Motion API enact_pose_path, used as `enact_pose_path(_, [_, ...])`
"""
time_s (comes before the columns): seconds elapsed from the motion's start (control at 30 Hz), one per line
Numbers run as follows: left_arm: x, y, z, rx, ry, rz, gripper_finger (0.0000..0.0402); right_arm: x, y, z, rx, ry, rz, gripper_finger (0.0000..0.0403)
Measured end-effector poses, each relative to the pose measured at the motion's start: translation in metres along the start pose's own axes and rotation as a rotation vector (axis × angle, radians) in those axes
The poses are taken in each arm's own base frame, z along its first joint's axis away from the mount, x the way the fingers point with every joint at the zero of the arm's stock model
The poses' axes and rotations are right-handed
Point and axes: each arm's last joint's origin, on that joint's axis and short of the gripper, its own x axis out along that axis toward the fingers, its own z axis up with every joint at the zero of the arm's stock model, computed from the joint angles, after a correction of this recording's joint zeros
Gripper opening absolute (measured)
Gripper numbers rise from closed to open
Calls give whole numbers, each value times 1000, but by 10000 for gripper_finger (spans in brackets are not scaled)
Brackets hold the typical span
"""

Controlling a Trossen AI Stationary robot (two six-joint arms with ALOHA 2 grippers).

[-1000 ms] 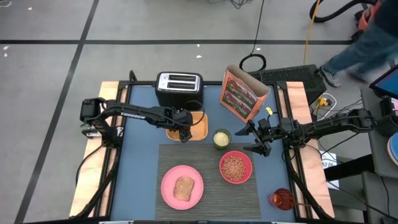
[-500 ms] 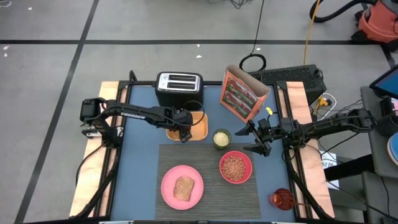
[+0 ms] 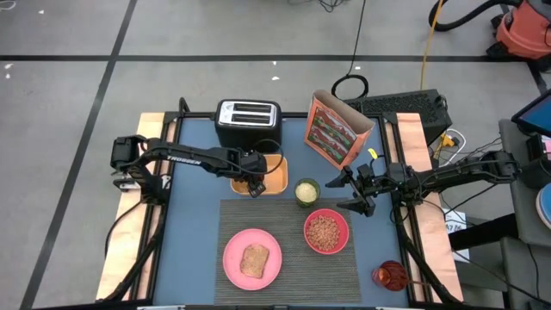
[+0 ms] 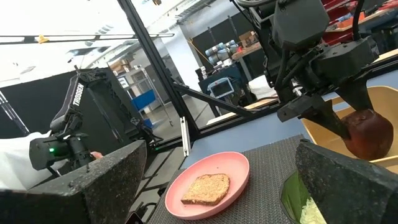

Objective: Arrange a breakfast setting
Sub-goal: Put the red apple on the gray table mat to the top of the pink plate

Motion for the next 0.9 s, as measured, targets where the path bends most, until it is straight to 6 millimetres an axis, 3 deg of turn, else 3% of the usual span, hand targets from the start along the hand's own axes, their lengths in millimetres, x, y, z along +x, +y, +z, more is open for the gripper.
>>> enact_pose_path(0.77, [-1, 0, 1, 8, -4, -2, 257, 0, 0, 0, 3, 0, 0, 400])
enact_pose_path(0.9, [-12, 1, 3, 13, -28, -14, 257, 0, 0, 0, 3, 0, 0, 400])
